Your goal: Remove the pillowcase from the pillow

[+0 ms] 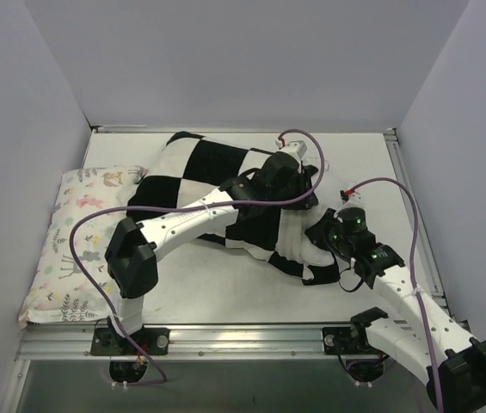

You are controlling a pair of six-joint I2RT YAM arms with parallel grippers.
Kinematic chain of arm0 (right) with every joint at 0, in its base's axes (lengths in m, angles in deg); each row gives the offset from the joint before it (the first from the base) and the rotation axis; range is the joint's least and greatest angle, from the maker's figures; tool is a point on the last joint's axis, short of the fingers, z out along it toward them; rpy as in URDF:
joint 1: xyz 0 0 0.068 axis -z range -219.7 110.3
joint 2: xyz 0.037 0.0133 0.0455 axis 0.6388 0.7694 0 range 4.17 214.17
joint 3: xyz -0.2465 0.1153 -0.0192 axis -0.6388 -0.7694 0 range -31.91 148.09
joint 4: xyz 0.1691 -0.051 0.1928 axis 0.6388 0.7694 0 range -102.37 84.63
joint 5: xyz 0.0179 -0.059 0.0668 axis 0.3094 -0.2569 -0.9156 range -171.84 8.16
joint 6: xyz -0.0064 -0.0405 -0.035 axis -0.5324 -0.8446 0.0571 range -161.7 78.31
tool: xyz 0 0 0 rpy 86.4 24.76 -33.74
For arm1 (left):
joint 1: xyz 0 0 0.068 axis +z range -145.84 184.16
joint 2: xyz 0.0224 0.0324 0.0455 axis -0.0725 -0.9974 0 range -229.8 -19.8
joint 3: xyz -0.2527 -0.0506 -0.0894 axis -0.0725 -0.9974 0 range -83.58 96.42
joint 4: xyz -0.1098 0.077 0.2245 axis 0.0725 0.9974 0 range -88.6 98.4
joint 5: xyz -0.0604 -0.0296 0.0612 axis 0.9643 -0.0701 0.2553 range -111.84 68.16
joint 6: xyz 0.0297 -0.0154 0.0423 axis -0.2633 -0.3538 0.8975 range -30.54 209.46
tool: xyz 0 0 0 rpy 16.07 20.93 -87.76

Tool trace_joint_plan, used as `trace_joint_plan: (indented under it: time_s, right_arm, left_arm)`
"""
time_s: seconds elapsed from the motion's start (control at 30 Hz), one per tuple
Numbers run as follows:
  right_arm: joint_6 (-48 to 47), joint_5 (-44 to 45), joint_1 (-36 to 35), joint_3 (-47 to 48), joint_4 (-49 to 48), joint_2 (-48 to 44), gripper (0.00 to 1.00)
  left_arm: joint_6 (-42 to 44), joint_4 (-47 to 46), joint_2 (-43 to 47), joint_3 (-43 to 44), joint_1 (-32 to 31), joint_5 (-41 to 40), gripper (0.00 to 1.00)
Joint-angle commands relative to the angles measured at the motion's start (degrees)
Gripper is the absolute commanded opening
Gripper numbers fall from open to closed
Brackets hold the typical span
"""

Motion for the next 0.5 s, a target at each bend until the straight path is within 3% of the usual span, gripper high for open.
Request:
trace_joint_plan:
  time_s: [0.0, 0.1, 0.13, 0.37, 0.47]
  right_arm:
    - [1.2, -0.4, -0.1, 1.6, 2.3, 1.9, 0.00]
    - [0.9, 2.5, 0.0, 3.4, 5.1, 0.7, 0.00]
    - [1.0, 3.3, 0.2, 3.8, 6.0, 0.4, 0.00]
    - [-0.5, 1.9, 2.5, 8.1, 10.0, -0.3, 0.00]
    - [-0.8, 1.9, 2.6, 9.5, 10.8, -0.3, 0.00]
  left_arm:
    - [1.2, -6.7, 3.5, 3.2, -1.0, 1.3, 0.51]
    - [3.3, -5.7, 7.6, 0.6, -0.8, 0.3, 0.76]
    - [3.6, -5.6, 9.3, -2.2, -0.7, -1.7, 0.79]
    - [8.1, 3.0, 20.7, -13.4, -0.3, -17.4, 0.90]
    - [9.5, 3.5, 20.8, -15.6, -0.8, -16.3, 0.91]
